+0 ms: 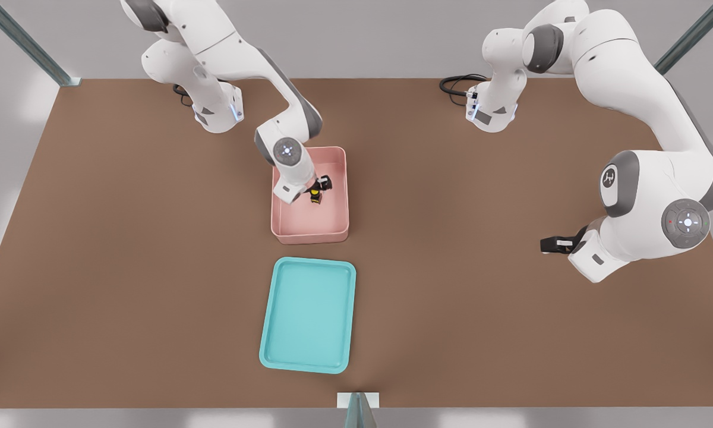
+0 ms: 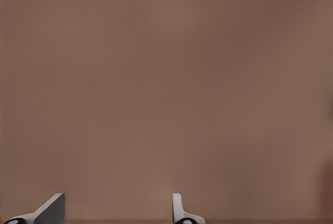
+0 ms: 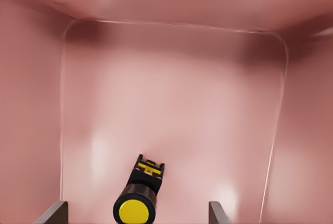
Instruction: The left arm remains still, and the right arm places the button from the box into the tray
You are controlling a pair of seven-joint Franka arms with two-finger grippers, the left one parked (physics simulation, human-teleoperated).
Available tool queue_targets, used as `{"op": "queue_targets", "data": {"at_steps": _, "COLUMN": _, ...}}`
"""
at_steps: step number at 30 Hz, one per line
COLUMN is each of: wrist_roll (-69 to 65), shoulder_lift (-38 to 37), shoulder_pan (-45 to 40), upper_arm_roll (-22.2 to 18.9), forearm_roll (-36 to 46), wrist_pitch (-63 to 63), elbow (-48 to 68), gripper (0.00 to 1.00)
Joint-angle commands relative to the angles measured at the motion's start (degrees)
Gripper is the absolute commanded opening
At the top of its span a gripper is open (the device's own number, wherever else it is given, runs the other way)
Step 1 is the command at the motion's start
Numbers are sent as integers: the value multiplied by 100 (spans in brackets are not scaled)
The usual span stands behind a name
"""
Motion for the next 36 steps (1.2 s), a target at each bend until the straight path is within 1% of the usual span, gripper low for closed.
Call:
{"op": "queue_targets", "data": {"at_steps": 1, "wrist_roll": 274, "shoulder_lift": -5, "shoulder_pan": 3, "upper_arm_roll": 10, "forearm_roll": 1, "wrist_pitch": 766, "elbow": -102, "gripper": 100}}
{"op": "queue_targets", "data": {"at_steps": 4, "wrist_roll": 300, "shoulder_lift": 12, "shoulder_pan": 12, "upper_arm_roll": 89, "forearm_roll": 10, "wrist_pitch": 775, "elbow": -128, "gripper": 100}}
{"op": "queue_targets", "data": {"at_steps": 13, "wrist_roll": 212, "shoulder_lift": 320, "shoulder_pan": 100, "upper_arm_roll": 106, "forearm_roll": 1, "wrist_pitch": 1645, "elbow": -568, "gripper": 100}}
{"op": "queue_targets", "data": {"at_steps": 21, "wrist_roll": 238, "shoulder_lift": 329, "shoulder_pan": 118, "upper_arm_roll": 291, "forearm_roll": 1, "wrist_pitch": 1662, "elbow": -787, "gripper": 100}}
{"op": "queue_targets", "data": {"at_steps": 22, "wrist_roll": 247, "shoulder_lift": 320, "shoulder_pan": 118, "upper_arm_roll": 291, "forearm_roll": 1, "wrist_pitch": 1654, "elbow": -779, "gripper": 98}}
{"op": "queue_targets", "data": {"at_steps": 25, "wrist_roll": 265, "shoulder_lift": 320, "shoulder_pan": 100, "upper_arm_roll": 291, "forearm_roll": 1, "wrist_pitch": 1645, "elbow": -779, "gripper": 70}}
{"op": "queue_targets", "data": {"at_steps": 28, "wrist_roll": 291, "shoulder_lift": 320, "shoulder_pan": 74, "upper_arm_roll": 291, "forearm_roll": 1, "wrist_pitch": 1627, "elbow": -770, "gripper": 51}}
{"op": "queue_targets", "data": {"at_steps": 29, "wrist_roll": 291, "shoulder_lift": 320, "shoulder_pan": 65, "upper_arm_roll": 282, "forearm_roll": 1, "wrist_pitch": 1627, "elbow": -770, "gripper": 49}}
{"op": "queue_targets", "data": {"at_steps": 35, "wrist_roll": 317, "shoulder_lift": 197, "shoulder_pan": 65, "upper_arm_roll": 212, "forearm_roll": 72, "wrist_pitch": 1399, "elbow": -664, "gripper": 47}}
{"op": "queue_targets", "data": {"at_steps": 36, "wrist_roll": 309, "shoulder_lift": 83, "shoulder_pan": 65, "upper_arm_roll": 212, "forearm_roll": 80, "wrist_pitch": 1136, "elbow": -586, "gripper": 47}}
